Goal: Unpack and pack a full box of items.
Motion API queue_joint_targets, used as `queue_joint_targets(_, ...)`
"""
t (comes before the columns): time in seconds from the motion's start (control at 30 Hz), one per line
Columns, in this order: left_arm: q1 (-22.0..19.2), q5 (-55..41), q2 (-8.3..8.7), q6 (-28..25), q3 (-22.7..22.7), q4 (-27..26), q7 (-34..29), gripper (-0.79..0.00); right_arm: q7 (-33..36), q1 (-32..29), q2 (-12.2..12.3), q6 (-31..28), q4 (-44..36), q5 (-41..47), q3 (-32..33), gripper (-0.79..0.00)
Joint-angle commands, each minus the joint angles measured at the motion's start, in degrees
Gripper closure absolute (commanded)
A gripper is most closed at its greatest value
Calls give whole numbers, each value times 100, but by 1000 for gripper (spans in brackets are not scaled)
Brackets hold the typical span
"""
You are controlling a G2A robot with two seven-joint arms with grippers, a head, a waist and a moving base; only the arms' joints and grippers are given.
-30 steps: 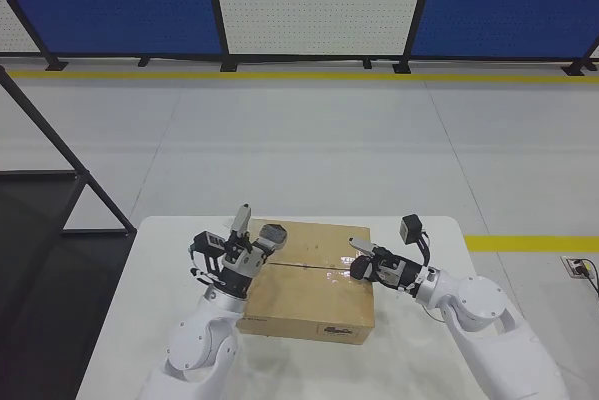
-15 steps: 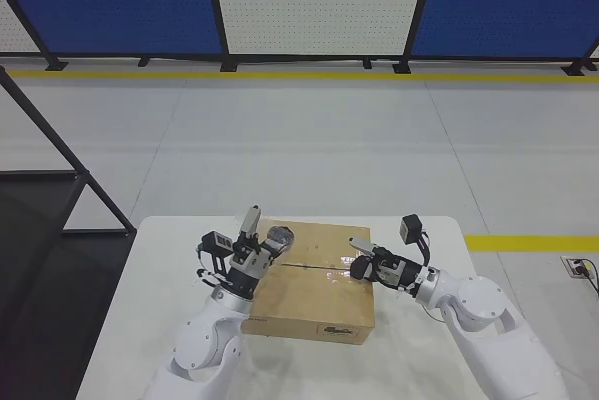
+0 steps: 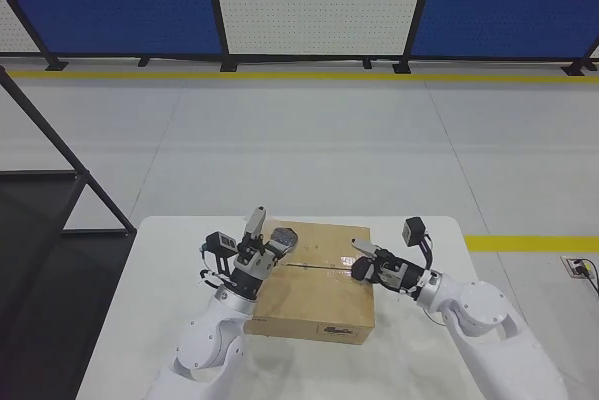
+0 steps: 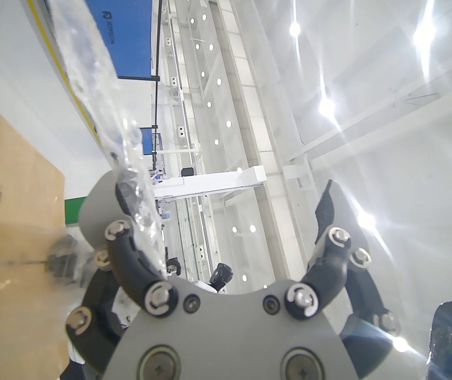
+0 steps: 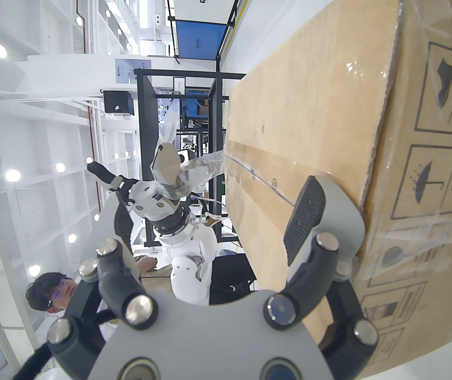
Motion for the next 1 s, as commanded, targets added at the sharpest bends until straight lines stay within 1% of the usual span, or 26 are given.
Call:
queue_joint_targets(0.0,3,5,-5,2,-5,-2,-3,-785,7,-28,9,-7,-19,10,46,-785)
queue_joint_targets(0.37,-7,29,-38,36,7,17,-42,-785,12,-116,36,16,-67,30,197,-785)
queue_joint_targets(0.97,-73,83,-107,117,127,123,-103,-785,25,-200,44,26,-86,33,246,-785)
